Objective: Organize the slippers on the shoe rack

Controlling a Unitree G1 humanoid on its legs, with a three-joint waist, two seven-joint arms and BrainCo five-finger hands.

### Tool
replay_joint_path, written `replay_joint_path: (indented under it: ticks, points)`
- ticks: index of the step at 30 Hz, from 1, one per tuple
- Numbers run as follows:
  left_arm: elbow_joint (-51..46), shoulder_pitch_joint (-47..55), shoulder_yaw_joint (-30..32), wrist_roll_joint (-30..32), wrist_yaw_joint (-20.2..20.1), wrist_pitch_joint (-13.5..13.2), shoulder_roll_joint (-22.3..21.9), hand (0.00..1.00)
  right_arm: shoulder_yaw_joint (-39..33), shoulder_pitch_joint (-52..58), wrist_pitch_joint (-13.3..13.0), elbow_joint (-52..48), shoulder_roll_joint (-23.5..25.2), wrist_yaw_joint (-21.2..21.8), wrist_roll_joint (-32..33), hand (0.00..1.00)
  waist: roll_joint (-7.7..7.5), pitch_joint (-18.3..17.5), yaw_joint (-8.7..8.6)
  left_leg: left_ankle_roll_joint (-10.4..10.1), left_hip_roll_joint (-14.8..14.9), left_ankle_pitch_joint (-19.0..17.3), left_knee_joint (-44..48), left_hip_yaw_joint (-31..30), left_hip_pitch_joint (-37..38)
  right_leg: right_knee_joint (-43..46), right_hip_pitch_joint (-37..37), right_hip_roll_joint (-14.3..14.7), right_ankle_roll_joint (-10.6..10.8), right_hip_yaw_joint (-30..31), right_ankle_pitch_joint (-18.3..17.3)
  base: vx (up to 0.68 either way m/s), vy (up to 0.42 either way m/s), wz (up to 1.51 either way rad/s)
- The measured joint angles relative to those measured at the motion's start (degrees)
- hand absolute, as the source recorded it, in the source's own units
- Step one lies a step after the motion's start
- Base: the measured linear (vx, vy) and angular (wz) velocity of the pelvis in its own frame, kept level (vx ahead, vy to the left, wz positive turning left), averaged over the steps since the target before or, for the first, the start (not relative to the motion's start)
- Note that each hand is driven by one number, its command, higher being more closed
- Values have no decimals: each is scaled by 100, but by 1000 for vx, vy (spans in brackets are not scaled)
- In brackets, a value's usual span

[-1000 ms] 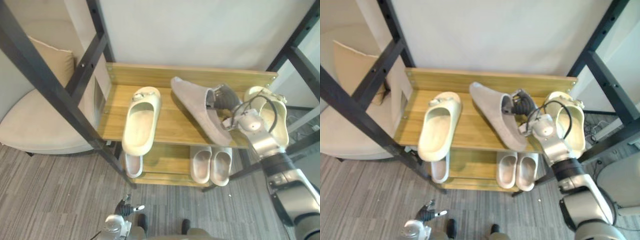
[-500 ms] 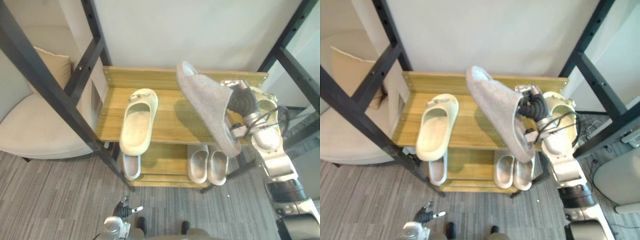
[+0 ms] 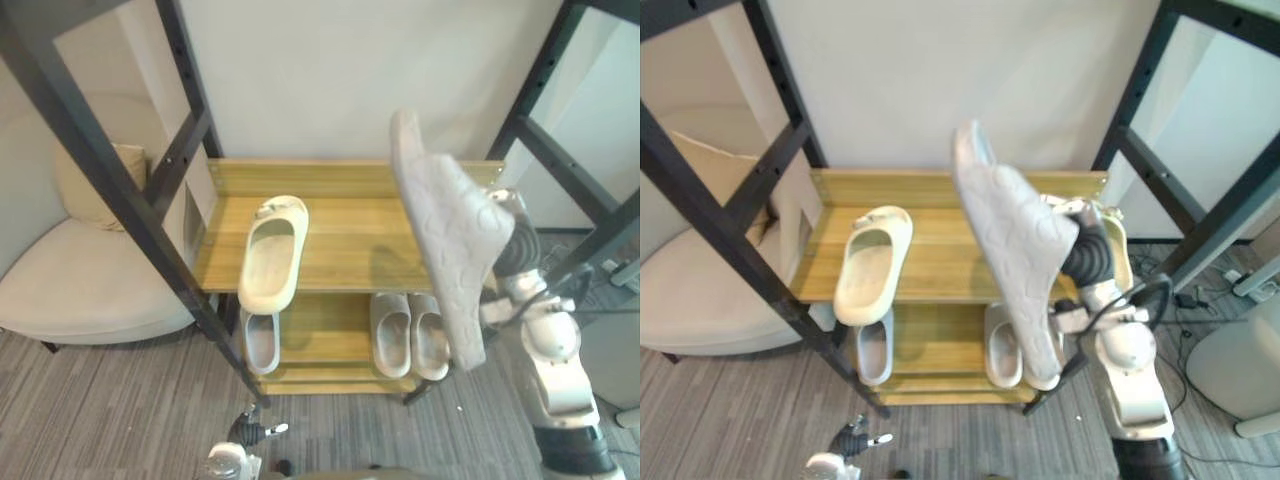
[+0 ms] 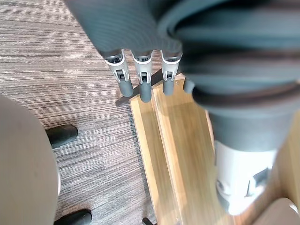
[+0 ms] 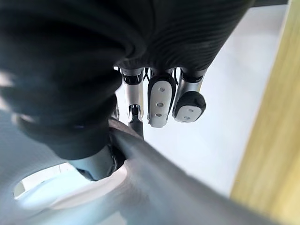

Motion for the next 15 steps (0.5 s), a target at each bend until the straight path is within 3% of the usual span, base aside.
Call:
replay_joint_path:
  ticks: [7,10,15]
  points:
    - [50,-17,-340,3,-25,-89,-18,0,851,964,11,22,-92,561,18,100,107,-40,-18,-64,4,-65,158,-46,-11,416,-109,-28,-30,0,-263,-69,-25,4]
    - [74,-147,-567,1,-133,-97,-8,0,1318,981,8,80,-451,725,-174,100,176,90,-17,-79,5,-362,1007,-122,-559,773,-387,-72,-39,-33,-361,-67,-26,14]
    - [152,-609,-786,-82,-121,-128,-17,0,1840,390,-8,867,-976,659,-685,100,391,690,22,-132,265,-1067,2988,-320,-1900,1957,-1226,96,-133,-111,-715,-168,-52,14]
